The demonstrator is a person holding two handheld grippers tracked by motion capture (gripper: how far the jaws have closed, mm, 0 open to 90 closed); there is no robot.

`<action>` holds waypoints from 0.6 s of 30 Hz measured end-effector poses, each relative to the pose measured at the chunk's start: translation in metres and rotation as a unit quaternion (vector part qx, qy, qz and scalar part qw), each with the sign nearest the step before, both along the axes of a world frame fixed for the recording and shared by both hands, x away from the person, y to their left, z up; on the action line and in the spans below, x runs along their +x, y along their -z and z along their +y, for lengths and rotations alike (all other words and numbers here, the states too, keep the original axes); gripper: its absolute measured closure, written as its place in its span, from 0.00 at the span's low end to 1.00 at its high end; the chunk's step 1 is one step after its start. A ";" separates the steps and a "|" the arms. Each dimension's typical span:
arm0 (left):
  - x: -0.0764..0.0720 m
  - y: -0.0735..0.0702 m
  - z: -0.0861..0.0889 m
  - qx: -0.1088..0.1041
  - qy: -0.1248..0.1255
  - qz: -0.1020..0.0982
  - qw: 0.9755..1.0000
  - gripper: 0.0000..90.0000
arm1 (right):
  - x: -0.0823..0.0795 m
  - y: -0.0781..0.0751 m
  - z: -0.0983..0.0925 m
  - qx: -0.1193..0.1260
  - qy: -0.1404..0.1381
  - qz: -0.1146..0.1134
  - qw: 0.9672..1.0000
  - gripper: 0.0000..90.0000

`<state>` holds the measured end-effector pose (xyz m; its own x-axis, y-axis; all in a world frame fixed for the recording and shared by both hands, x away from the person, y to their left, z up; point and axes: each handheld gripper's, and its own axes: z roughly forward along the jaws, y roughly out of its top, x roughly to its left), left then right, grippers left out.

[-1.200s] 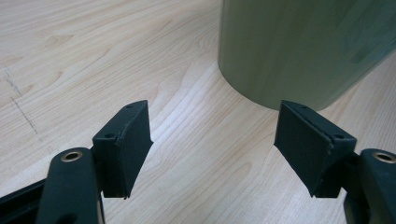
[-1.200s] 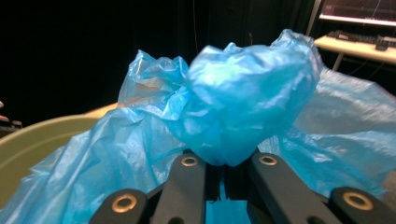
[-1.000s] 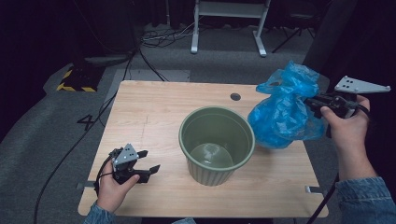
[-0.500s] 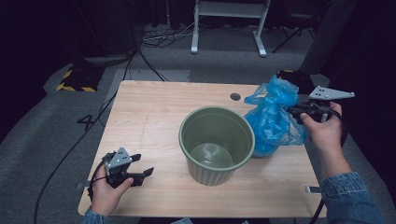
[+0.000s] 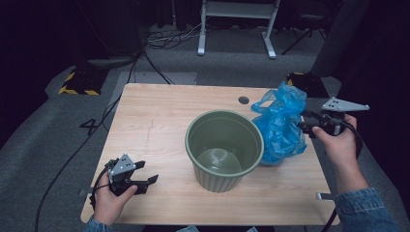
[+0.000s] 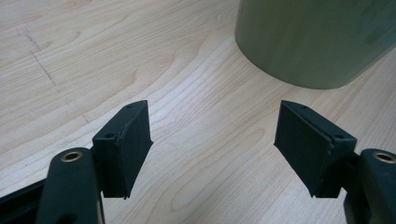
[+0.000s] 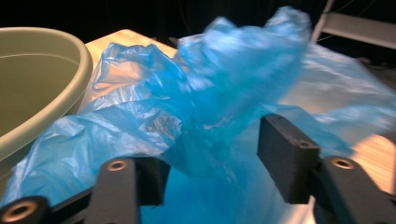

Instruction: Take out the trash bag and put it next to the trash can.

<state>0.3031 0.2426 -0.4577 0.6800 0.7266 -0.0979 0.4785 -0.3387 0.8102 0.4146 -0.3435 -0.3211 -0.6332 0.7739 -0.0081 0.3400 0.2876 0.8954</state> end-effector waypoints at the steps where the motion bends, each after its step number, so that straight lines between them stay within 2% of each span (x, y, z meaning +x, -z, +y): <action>1: 0.000 0.000 -0.001 0.000 0.001 -0.001 1.000 0.30 | -0.004 -0.001 -0.004 0.000 0.006 -0.001 1.000 0.46; 2: 0.000 0.000 -0.001 0.000 0.001 -0.001 1.000 0.30 | -0.004 -0.001 -0.004 0.000 0.006 -0.001 1.000 0.46; 5: 0.001 0.003 -0.003 -0.001 0.001 0.005 1.000 0.30 | -0.021 -0.005 -0.016 0.017 0.021 -0.014 1.000 0.43; 8: 0.002 0.004 -0.004 0.000 0.001 0.006 1.000 0.30 | -0.029 -0.006 -0.020 0.018 0.024 -0.017 0.999 0.43; 11: 0.001 0.005 -0.005 0.004 0.005 0.008 1.000 0.30 | -0.045 -0.002 -0.027 0.004 0.037 -0.009 0.999 0.41; 16: 0.001 0.007 -0.006 0.002 0.004 0.010 1.000 0.30 | -0.064 0.010 -0.037 0.003 0.046 0.006 0.999 0.38; 18: 0.002 0.007 -0.006 0.005 0.007 0.011 1.000 0.30 | -0.066 0.012 -0.039 0.001 0.047 0.008 0.999 0.37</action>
<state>0.3046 0.2366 -0.4649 0.6874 0.7186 -0.1055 0.4918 -0.3536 0.7957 0.3483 -0.3823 -0.3336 -0.5586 0.8295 0.0033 0.3791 0.2517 0.8905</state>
